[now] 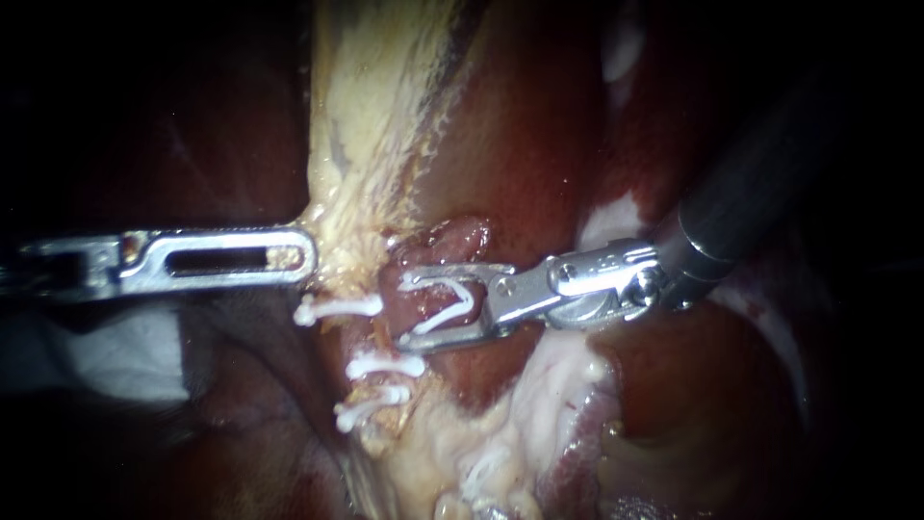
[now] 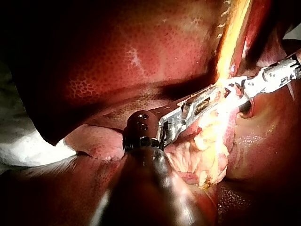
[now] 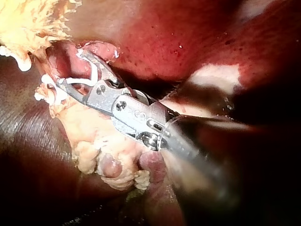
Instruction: Clipping second clip right tube
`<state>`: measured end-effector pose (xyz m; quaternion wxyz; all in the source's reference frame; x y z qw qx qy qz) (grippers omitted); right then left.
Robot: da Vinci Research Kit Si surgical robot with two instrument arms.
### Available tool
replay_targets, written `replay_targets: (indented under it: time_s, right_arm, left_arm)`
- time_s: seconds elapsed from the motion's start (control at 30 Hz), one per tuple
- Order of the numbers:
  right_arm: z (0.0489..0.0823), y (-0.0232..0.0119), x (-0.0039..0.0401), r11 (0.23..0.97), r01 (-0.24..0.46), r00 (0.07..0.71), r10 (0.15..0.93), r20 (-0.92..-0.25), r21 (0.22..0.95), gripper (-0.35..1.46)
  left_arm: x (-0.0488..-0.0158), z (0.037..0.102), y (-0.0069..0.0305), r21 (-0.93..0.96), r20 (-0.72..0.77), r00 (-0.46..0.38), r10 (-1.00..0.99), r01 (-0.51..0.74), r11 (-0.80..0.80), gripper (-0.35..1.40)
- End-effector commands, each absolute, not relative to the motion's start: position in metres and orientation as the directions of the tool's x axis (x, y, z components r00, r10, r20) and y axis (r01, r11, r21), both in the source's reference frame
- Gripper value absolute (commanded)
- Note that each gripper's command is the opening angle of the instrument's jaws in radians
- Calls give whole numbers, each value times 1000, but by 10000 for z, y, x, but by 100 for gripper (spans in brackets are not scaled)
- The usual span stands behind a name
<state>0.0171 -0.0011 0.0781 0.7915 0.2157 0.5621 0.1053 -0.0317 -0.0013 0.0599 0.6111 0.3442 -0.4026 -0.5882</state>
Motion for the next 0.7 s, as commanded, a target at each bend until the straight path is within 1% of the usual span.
replay_targets:
  time_s: [0.03, 0.53, 0.7]
  right_arm:
    - [780, -11, 171, 885, 76, 346, 409, -844, 460, 45]
    - [776, -12, 171, 884, 77, 346, 410, -844, 461, 45]
    - [769, -11, 165, 882, 80, 347, 412, -842, 464, 46]
  left_arm:
    - [-317, 599, -13, 894, 87, -16, -996, 442, 71, -35]
    - [-316, 601, -12, 895, 87, -15, -996, 441, 71, -35]
    - [-313, 604, -10, 895, 87, -14, -996, 440, 72, -35]
